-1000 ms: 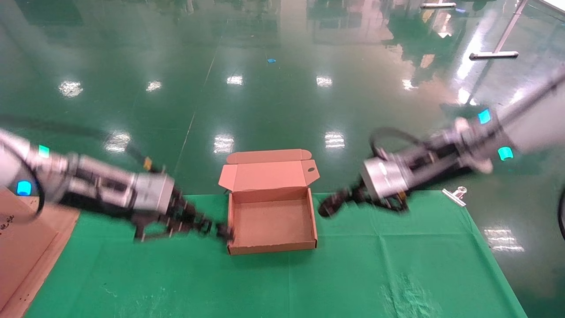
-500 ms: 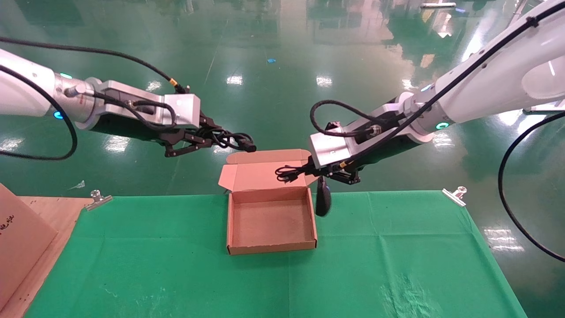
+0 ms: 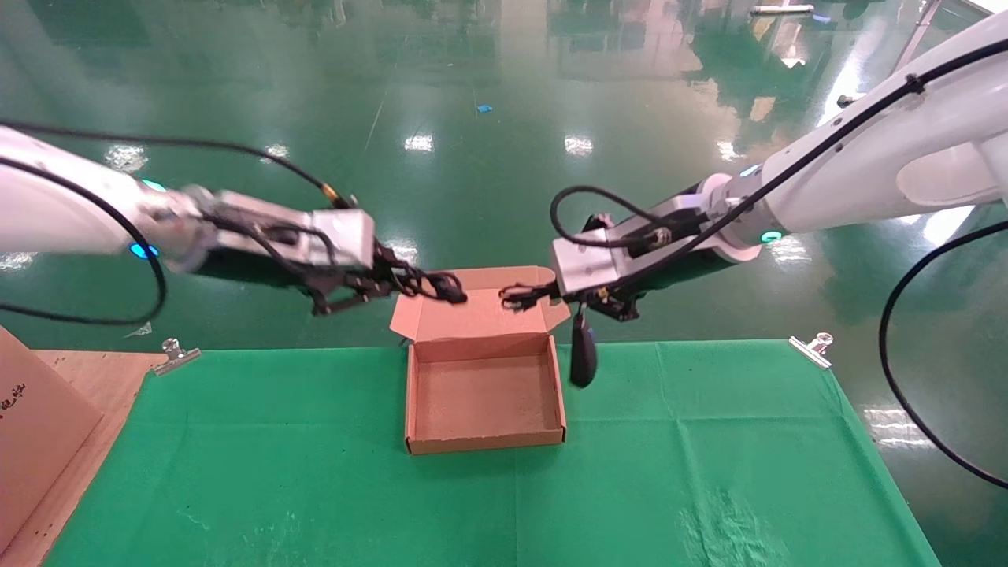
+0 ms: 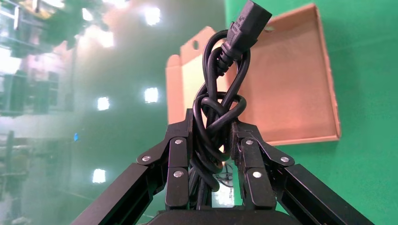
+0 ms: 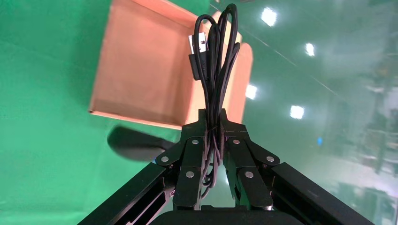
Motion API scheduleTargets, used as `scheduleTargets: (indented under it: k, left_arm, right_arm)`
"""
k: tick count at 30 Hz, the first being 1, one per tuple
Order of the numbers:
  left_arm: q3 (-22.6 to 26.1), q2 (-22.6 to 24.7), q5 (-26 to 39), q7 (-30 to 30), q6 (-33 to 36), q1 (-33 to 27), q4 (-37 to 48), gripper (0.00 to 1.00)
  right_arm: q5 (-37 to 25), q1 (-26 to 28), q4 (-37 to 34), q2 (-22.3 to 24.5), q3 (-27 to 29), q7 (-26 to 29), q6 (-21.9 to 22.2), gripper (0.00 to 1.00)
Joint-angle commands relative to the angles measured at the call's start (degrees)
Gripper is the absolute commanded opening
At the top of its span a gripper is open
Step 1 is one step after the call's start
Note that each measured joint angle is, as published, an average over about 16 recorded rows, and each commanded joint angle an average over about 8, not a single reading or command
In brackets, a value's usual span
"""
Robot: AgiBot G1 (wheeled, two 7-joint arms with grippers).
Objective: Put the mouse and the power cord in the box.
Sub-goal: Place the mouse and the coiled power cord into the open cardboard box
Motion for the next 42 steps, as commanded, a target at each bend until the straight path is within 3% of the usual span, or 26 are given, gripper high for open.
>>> scheduleTargets:
  k: [1,7,13,16,19,21,27,29,35,42]
  left_arm:
    - [-0.08,0.62,-0.12,1.44,-0.15,1.16,-0.18,0.0]
    - [-1.34,4.97,-2.3,0.78,-17.9,9.02,-2.7,0.0]
    - [0.36,6.27,-5.11,-1.69,-36.27,20.93,-14.85,0.0]
    - [2.98,6.3,-7.25,-3.86,-41.7,25.66,-19.78,0.0]
    - [6.08,6.23,-9.71,-7.02,-42.82,28.18,-21.94,0.01]
    - [8.17,6.17,-11.19,-9.24,-42.23,28.89,-22.41,0.09]
    - [13.6,5.98,-14.38,-13.59,-41.09,29.37,-23.11,0.83]
    - [15.04,5.93,-15.22,-14.37,-41.19,29.17,-23.26,1.0]
    - [18.65,5.88,-17.36,-15.68,-42.38,28.59,-23.55,1.0]
    - [22.02,5.82,-19.76,-16.37,-43.39,28.04,-23.86,1.0]
  right_arm:
    - [0.29,0.04,0.07,0.16,-0.22,0.26,1.17,0.0]
    - [1.54,1.92,-2.77,1.78,0.01,-2.41,-3.97,0.0]
    - [2.74,2.81,-6.23,3.75,0.68,-6.25,-6.97,0.0]
    - [2.95,2.51,-7.69,4.49,0.8,-7.94,-7.49,0.0]
    - [2.75,1.73,-8.98,4.97,0.65,-9.27,-7.26,0.0]
    - [2.53,1.08,-9.77,5.19,0.51,-9.92,-6.56,0.0]
    - [2.39,-0.47,-11.33,5.48,0.47,-10.91,-2.07,0.0]
    - [2.46,-0.83,-11.57,5.37,0.53,-11.05,-0.21,0.0]
    - [2.67,-1.51,-11.99,4.61,0.71,-11.12,3.29,0.0]
    - [2.87,-1.62,-12.24,3.56,0.84,-11.01,3.07,0.0]
